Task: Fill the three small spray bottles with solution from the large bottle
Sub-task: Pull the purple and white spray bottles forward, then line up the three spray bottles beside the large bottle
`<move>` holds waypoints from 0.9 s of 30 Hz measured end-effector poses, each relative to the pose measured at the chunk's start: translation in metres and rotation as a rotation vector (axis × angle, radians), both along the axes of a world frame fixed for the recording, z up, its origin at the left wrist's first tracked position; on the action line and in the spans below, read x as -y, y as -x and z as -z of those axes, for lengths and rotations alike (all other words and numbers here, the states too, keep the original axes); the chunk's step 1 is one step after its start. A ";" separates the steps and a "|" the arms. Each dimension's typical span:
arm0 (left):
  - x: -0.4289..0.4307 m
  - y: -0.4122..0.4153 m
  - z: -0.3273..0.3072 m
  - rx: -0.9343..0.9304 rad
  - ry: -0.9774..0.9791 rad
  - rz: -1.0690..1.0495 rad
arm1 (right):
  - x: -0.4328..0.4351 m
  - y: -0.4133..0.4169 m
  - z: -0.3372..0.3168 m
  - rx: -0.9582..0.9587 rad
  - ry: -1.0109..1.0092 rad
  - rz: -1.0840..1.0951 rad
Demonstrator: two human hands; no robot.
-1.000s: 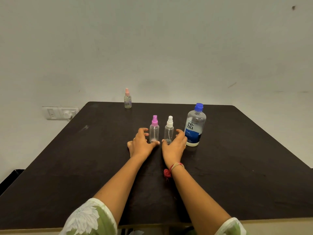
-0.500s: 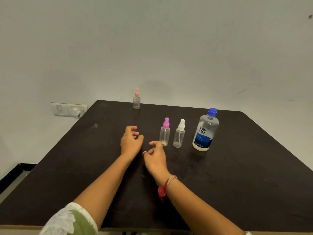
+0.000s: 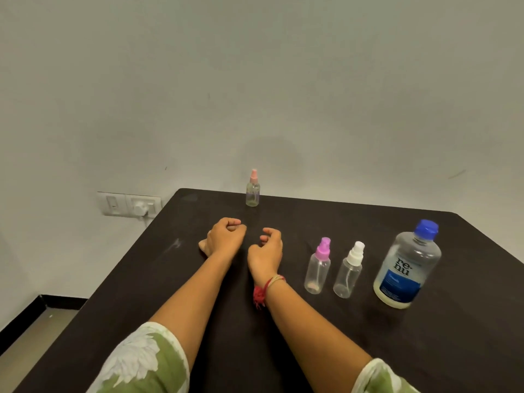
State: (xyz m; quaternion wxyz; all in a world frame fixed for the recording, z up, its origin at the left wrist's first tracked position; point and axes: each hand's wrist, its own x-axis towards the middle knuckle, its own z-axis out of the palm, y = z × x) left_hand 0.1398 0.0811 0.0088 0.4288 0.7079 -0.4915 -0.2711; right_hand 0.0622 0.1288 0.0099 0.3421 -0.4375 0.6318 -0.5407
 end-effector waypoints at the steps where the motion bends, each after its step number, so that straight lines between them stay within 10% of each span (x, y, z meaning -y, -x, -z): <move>1: 0.011 -0.001 0.002 0.052 0.004 0.015 | 0.011 -0.001 0.000 -0.007 0.006 0.010; 27: 0.163 -0.009 0.006 0.205 0.027 0.399 | 0.155 -0.019 0.014 -0.230 0.060 0.000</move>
